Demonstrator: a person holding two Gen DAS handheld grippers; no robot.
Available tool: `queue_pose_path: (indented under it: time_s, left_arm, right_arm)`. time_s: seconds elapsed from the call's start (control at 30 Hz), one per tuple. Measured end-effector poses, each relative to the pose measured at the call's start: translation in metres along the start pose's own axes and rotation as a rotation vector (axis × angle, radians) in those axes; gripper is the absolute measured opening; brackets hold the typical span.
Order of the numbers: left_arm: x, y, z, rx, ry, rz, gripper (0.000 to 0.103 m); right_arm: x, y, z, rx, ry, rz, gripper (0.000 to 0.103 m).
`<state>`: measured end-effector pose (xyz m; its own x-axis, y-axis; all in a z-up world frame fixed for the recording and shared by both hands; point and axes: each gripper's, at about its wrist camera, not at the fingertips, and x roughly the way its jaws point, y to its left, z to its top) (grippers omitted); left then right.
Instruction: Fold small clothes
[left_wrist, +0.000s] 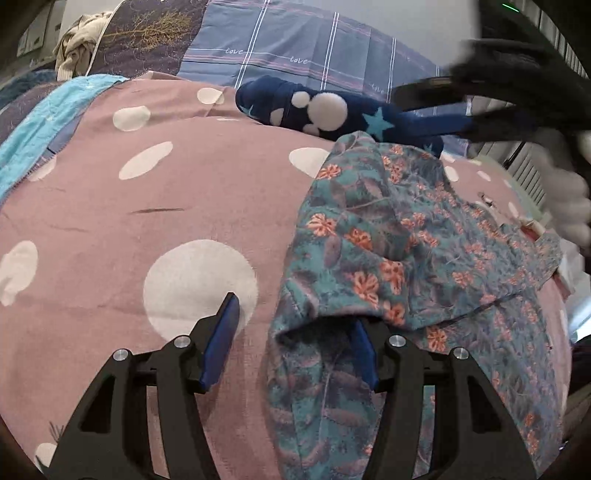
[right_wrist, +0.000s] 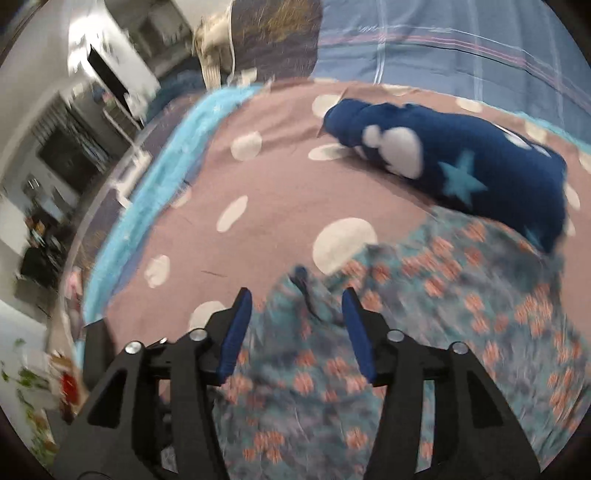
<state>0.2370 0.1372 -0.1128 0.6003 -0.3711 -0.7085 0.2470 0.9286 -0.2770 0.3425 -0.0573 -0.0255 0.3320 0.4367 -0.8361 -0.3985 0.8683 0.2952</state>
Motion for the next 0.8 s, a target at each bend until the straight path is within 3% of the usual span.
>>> queue_pose_path:
  time_s: [0.03, 0.1, 0.13, 0.17, 0.2, 0.23, 0.27, 0.33, 0.37, 0.43, 0.5, 0.53, 0.57, 0.6, 0.67, 0.73, 0.8]
  left_arm:
    - [-0.001, 0.001, 0.0, -0.007, -0.005, -0.012, 0.051]
    - [-0.002, 0.002, -0.002, -0.013, -0.015, -0.035, 0.027]
    - [-0.002, 0.003, -0.003, -0.018, -0.016, -0.041, 0.008]
    - [-0.002, 0.004, -0.004, -0.023, -0.019, -0.049, 0.007]
    - [-0.003, 0.004, -0.003, -0.024, -0.026, -0.052, 0.007]
    - [-0.008, 0.004, -0.004, -0.021, -0.051, -0.052, 0.006]
    - [-0.012, 0.003, -0.004, -0.015, -0.073, -0.051, 0.006]
    - [-0.025, -0.003, -0.007, 0.013, -0.139, -0.039, 0.006]
    - [-0.031, -0.006, -0.008, 0.029, -0.17, -0.028, 0.006]
    - [-0.045, -0.017, -0.013, 0.079, -0.241, -0.008, 0.006]
    - [-0.053, -0.029, -0.018, 0.139, -0.269, -0.005, 0.007]
    - [-0.052, -0.032, -0.02, 0.154, -0.262, -0.002, 0.007]
    - [-0.051, -0.033, -0.02, 0.162, -0.251, 0.003, 0.007]
    - [-0.048, -0.033, -0.02, 0.158, -0.238, 0.009, 0.008]
    - [-0.046, -0.027, -0.018, 0.125, -0.219, 0.006, 0.008]
    - [-0.042, -0.013, -0.016, 0.059, -0.184, 0.0, 0.008]
    - [-0.036, -0.001, -0.014, 0.005, -0.148, -0.029, 0.009]
  right_arm:
    - [0.013, 0.007, 0.008, -0.021, 0.03, -0.042, 0.054]
    - [0.04, 0.021, 0.021, -0.053, 0.094, -0.124, 0.054]
    - [0.05, 0.025, 0.025, -0.059, 0.12, -0.142, 0.054]
    - [0.064, 0.032, 0.028, -0.07, 0.162, -0.152, 0.049]
    - [0.071, 0.035, 0.027, -0.083, 0.19, -0.153, 0.042]
    - [0.078, 0.041, 0.023, -0.109, 0.224, -0.152, 0.01]
    - [0.083, 0.048, 0.02, -0.14, 0.246, -0.15, 0.002]
    - [0.072, 0.064, 0.016, -0.215, 0.178, -0.121, 0.002]
    - [0.06, 0.069, 0.014, -0.247, 0.114, -0.063, 0.002]
    - [0.023, 0.071, 0.005, -0.308, -0.063, 0.154, 0.002]
    - [0.009, 0.059, -0.001, -0.3, -0.122, 0.205, 0.002]
    - [0.008, 0.049, -0.004, -0.276, -0.122, 0.187, 0.002]
    - [0.01, 0.04, -0.006, -0.256, -0.113, 0.144, 0.009]
    - [0.016, 0.024, -0.008, -0.21, -0.087, 0.044, 0.014]
    - [0.023, 0.001, -0.011, -0.126, -0.055, -0.036, 0.018]
    - [0.023, -0.011, -0.014, -0.079, -0.043, -0.043, 0.019]
    - [0.025, -0.019, -0.007, -0.047, -0.046, -0.003, 0.027]
